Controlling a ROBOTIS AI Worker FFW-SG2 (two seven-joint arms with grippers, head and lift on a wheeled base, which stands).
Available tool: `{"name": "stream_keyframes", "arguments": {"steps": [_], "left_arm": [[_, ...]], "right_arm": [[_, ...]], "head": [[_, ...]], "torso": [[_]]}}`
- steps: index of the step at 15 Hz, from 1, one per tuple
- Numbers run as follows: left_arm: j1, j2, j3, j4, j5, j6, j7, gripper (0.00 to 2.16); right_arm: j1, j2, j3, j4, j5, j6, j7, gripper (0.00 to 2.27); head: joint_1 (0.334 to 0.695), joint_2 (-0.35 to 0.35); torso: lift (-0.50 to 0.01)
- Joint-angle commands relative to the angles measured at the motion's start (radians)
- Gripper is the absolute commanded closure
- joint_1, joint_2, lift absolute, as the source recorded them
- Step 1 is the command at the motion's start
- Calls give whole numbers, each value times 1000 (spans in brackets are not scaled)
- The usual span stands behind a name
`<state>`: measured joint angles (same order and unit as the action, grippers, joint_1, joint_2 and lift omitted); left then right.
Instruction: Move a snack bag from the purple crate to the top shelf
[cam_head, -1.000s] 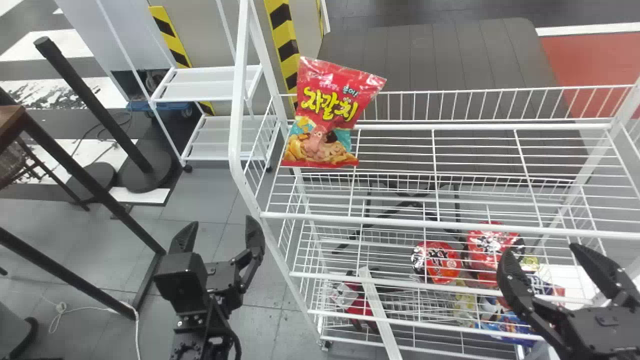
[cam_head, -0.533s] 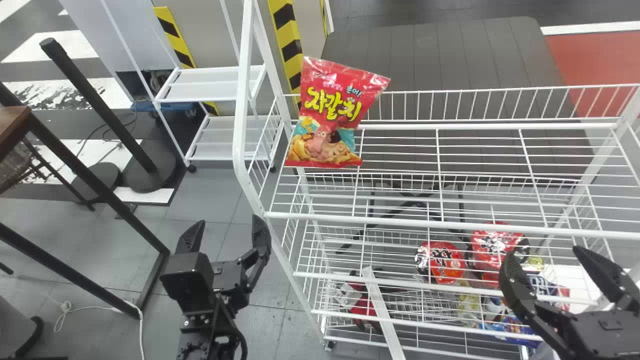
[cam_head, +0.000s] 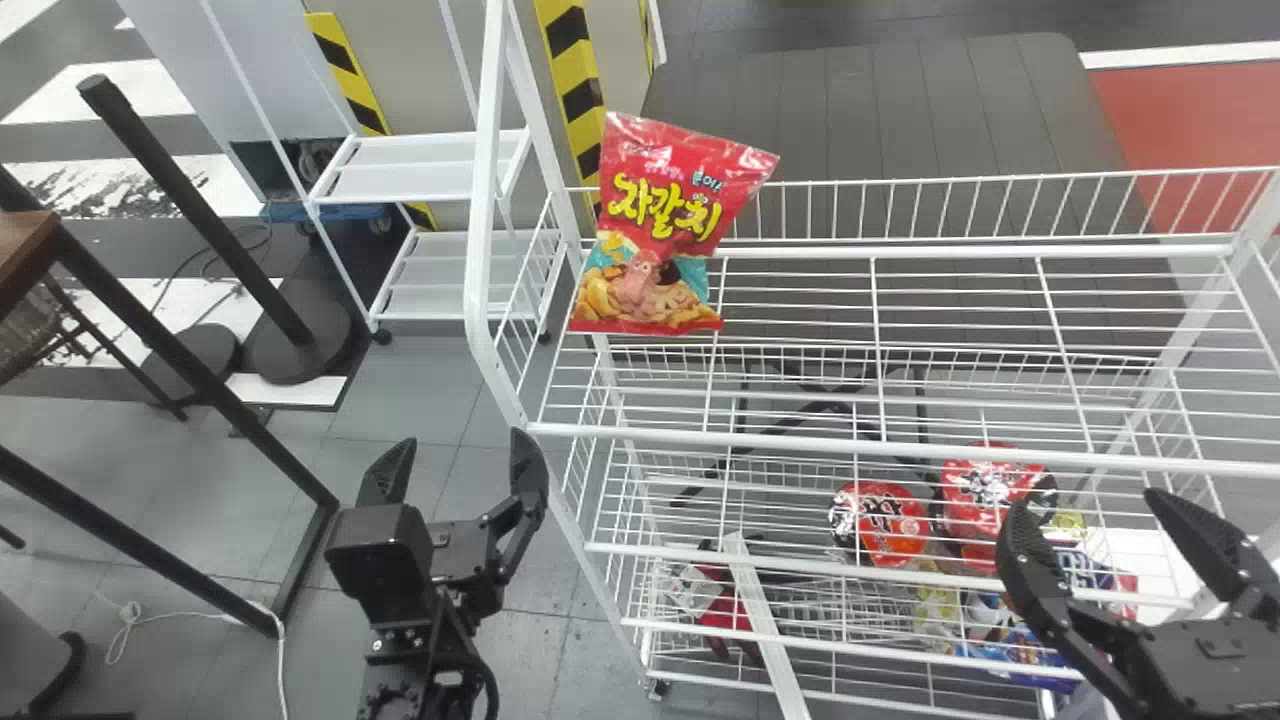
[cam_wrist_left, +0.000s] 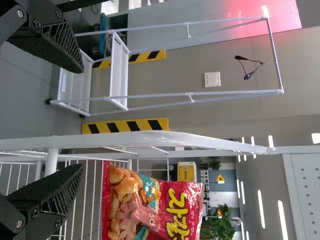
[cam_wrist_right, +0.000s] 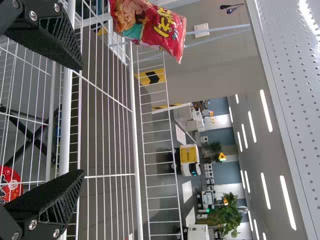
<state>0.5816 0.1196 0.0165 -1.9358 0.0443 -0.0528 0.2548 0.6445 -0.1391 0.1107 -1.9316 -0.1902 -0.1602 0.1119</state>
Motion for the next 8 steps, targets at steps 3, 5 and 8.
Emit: {"name": "stream_keyframes", "arguments": {"steps": [3, 5, 8], "left_arm": [[-6, 0, -7, 8, -4, 0, 1, 164], [-8, 0, -9, 8, -6, 0, 1, 167], [-9, 0, -9, 9, -6, 0, 1, 164]], "right_arm": [[6, -1, 0, -9, 2, 0, 0, 66], [9, -1, -2, -13, 2, 0, 0, 70], [10, -1, -5, -13, 2, 0, 0, 70]], "head": [[695, 204], [695, 201], [695, 197]], "torso": [[0], [0], [0]]}}
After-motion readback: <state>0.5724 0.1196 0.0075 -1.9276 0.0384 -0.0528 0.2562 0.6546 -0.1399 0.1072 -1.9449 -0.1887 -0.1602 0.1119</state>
